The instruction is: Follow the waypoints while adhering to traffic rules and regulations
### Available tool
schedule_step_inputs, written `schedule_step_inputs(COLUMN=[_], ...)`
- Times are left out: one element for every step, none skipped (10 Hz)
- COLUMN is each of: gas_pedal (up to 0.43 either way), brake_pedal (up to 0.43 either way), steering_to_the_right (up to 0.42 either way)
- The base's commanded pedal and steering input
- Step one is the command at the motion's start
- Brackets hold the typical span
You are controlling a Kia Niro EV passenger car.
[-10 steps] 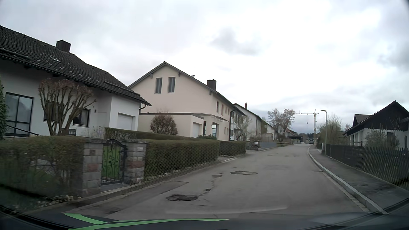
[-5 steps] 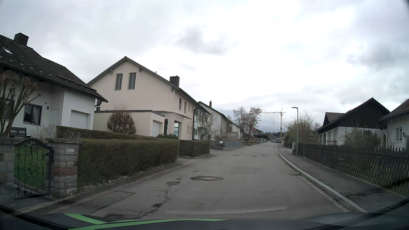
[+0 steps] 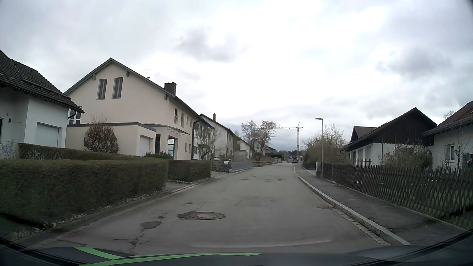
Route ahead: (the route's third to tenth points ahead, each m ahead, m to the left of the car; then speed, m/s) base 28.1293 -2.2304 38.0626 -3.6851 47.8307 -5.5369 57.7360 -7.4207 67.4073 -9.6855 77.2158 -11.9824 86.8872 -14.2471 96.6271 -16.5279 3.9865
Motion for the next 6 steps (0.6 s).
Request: schedule_step_inputs(gas_pedal=[0.177, 0.189, 0.189, 0.189, 0.189, 0.189], brake_pedal=[0.0, 0.0, 0.0, 0.0, 0.0, 0.0], steering_to_the_right=[0.133, 0.116, 0.094, 0.078, 0.065, 0.058])
